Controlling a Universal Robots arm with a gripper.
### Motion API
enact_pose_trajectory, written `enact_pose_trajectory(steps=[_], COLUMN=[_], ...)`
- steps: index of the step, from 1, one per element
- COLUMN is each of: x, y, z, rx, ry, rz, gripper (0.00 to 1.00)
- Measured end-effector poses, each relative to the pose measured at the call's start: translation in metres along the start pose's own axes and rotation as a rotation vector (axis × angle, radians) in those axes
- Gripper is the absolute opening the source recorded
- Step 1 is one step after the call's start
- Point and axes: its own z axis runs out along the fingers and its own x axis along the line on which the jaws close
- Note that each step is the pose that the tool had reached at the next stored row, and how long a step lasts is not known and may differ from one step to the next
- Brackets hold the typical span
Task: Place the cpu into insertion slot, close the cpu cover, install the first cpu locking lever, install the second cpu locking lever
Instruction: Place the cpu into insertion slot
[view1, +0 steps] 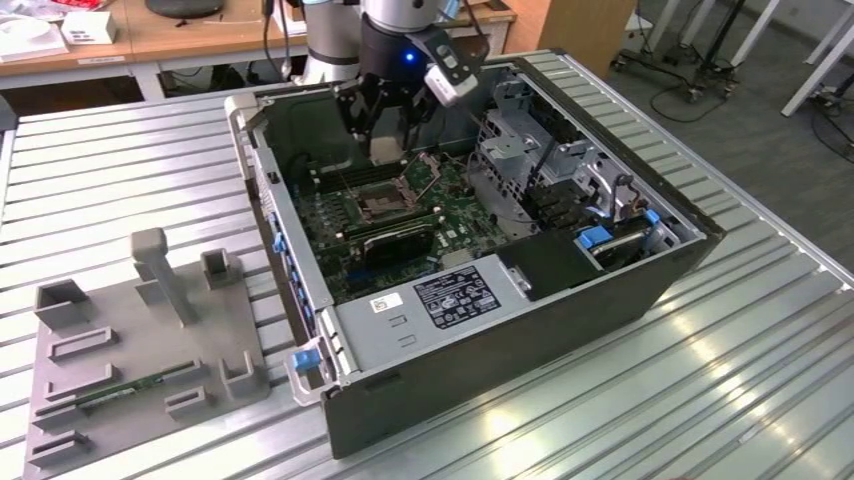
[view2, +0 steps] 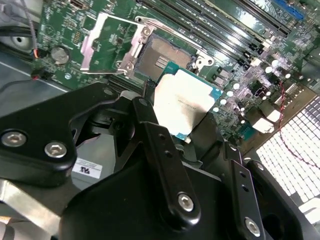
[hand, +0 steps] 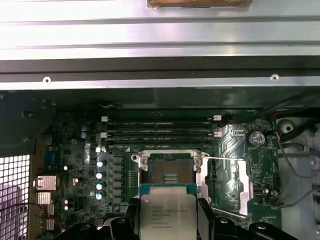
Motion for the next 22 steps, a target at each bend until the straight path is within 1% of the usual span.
enact_pose_trajectory(steps=[3, 4, 11, 13, 15, 21, 22], x=[0.0030, 0.0035, 0.0037, 0.0037, 0.0037, 0.0036, 0.0036], y=[-0.0006, -0.0006, -0.0007, -0.0007, -0.0007, -0.0008, -0.0008], z=[0.0053, 0.0061, 0.0063, 0.0064, 0.0067, 0.0077, 0.0078], rx=[0.0000, -0.0001, 0.0001, 0.0000, -0.0005, -0.0026, -0.0026], ry=[0.0000, 0.0000, 0.0001, -0.0003, -0.0025, -0.0121, -0.0123], rz=[0.000, 0.000, 0.000, 0.005, 0.029, 0.135, 0.138], gripper=[0.54, 0.54, 0.54, 0.54, 0.54, 0.54, 0.54])
